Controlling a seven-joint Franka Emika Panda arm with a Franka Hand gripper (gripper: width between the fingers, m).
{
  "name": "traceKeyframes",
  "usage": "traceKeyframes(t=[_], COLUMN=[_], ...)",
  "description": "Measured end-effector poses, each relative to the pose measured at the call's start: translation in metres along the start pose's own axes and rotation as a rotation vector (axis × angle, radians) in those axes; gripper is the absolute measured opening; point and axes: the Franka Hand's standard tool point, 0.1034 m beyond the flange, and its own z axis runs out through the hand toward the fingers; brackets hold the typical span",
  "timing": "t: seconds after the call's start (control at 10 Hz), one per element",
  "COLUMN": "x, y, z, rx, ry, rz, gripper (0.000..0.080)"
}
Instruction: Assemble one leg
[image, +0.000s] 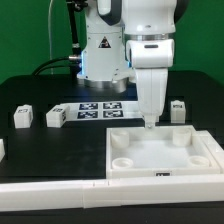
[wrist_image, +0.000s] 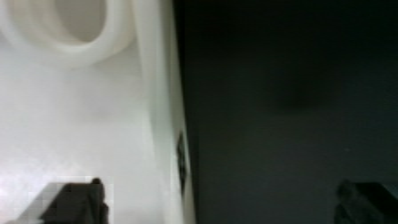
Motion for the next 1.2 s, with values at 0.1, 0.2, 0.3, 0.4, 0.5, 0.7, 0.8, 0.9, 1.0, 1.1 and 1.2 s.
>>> traceKeyframes(t=[0.1,0.2,0.3,0.4,0.5,0.7,0.8,0.9,1.0,1.1,1.2], x=[0.0,0.0,0.0,0.0,0.001,0.0,0.001,0.006,0.012,0.019,0.028], y=[-0.001,-0.001,-0.001,-0.001,-0.001,-0.006,-0.011,-0.016,-0.02,-0.023,-0.027], z=[0.002,0.002,0.002,0.002,0.002,0.0,0.0,0.001,0.002,0.003,0.003], rx=[0.004,0.004,0.005,0.007,0.01,0.008,0.004,0.01,0.019,0.034,0.048], ry=[0.0,0.0,0.001,0.004,0.007,0.035,0.048,0.058,0.062,0.064,0.065], rz=[0.016,0.049,0.09,0.181,0.295,0.616,0.726,0.879,0.988,1.156,1.301], gripper=[0.0649,0.0649,0.0649,0.0649,0.0649,0.0649,0.0649,0.0649,0.0649,0.0649,0.0649])
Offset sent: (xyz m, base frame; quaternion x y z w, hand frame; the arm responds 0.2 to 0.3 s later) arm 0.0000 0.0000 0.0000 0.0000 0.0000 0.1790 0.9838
